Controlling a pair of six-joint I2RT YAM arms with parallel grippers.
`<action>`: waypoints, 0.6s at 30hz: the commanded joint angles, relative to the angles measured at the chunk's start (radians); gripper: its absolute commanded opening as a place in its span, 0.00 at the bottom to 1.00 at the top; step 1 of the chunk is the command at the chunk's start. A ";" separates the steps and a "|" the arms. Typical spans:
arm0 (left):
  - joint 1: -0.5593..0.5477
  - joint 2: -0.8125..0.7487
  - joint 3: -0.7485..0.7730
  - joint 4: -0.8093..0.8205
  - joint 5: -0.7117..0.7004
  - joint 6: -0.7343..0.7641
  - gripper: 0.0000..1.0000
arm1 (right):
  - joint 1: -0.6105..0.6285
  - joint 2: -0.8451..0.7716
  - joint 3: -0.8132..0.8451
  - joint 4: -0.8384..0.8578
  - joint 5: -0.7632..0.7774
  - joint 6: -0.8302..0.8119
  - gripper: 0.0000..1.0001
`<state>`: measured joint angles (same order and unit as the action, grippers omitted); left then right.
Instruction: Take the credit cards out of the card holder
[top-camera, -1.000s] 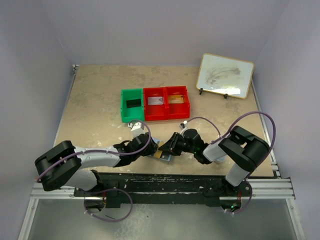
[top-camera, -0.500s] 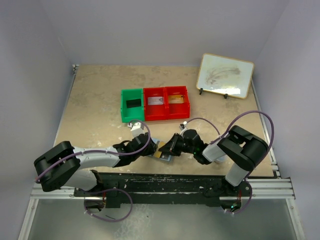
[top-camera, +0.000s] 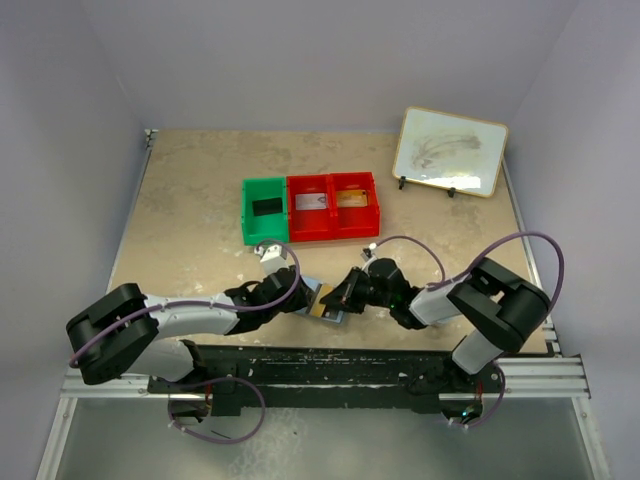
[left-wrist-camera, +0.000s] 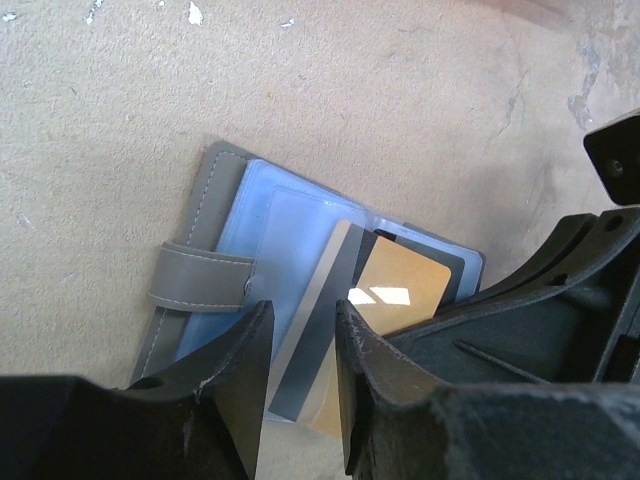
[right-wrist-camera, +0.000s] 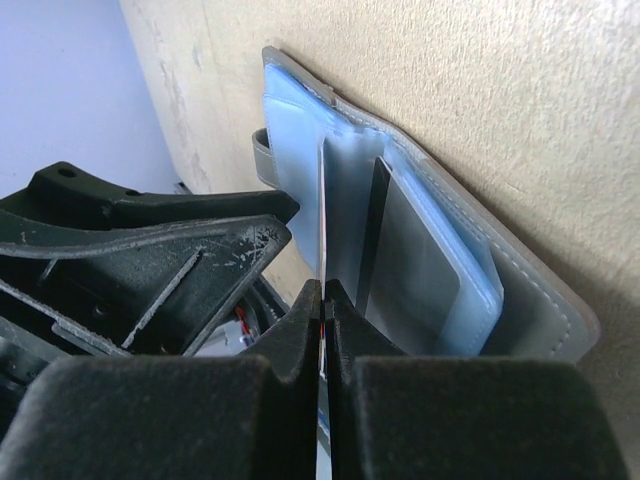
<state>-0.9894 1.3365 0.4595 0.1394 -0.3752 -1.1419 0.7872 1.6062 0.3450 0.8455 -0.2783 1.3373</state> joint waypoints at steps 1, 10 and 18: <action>0.000 -0.019 -0.014 0.015 -0.034 -0.014 0.29 | 0.003 -0.046 -0.017 -0.041 0.010 0.005 0.00; 0.001 -0.008 -0.007 0.015 -0.029 -0.012 0.29 | 0.001 -0.130 -0.026 -0.140 0.065 -0.006 0.00; 0.000 -0.006 0.002 0.005 -0.026 -0.010 0.28 | 0.001 -0.221 -0.003 -0.259 0.131 -0.047 0.00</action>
<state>-0.9894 1.3369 0.4511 0.1383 -0.3820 -1.1423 0.7872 1.4429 0.3252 0.6678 -0.2142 1.3285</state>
